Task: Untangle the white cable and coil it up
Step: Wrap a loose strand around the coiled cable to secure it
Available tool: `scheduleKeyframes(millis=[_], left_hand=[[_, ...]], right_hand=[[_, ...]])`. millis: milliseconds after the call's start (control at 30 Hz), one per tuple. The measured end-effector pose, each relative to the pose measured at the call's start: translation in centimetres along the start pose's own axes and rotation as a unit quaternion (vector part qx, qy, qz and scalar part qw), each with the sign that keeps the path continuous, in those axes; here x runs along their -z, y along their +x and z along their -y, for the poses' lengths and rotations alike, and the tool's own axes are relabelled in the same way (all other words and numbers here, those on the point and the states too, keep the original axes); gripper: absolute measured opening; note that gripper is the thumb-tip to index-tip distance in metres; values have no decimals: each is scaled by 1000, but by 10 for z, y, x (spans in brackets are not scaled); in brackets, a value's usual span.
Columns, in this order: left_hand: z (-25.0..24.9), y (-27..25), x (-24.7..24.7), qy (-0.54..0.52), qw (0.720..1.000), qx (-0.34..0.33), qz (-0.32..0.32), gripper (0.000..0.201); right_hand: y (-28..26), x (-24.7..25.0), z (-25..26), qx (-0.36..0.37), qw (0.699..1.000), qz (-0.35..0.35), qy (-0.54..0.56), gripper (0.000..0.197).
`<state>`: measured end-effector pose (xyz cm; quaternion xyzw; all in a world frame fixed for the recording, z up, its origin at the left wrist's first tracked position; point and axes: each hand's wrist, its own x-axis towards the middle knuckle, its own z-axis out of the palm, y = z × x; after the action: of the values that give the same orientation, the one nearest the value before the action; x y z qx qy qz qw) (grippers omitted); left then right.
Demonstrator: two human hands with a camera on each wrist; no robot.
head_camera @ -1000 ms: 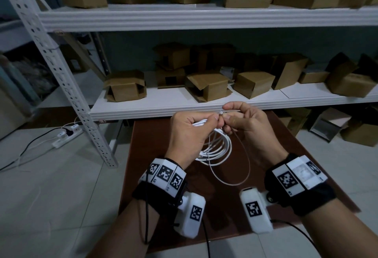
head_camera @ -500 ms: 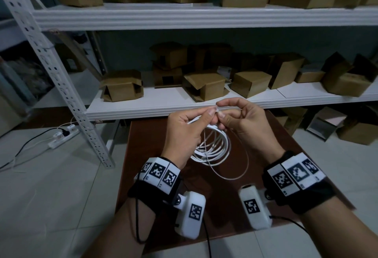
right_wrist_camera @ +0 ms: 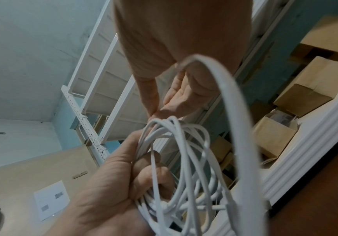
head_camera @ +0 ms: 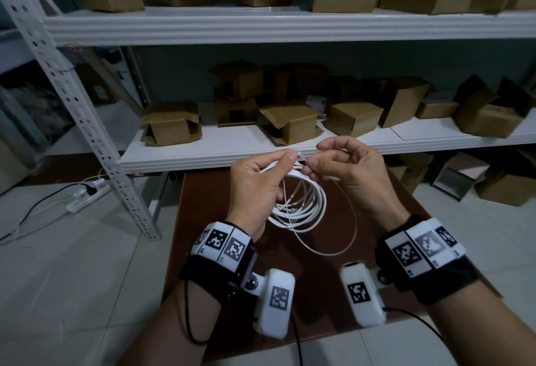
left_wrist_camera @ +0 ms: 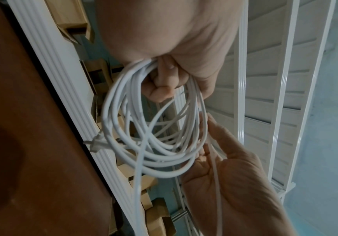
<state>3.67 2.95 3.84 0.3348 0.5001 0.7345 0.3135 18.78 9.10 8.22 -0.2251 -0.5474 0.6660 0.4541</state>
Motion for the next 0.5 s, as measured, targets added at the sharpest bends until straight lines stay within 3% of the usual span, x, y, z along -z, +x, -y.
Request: scheduleKeyframes(millis=[500], left_hand=[[0, -5, 4, -2, 1000, -10, 21, 19]], right_hand=[[-2, -4, -5, -23, 999, -8, 35, 31]])
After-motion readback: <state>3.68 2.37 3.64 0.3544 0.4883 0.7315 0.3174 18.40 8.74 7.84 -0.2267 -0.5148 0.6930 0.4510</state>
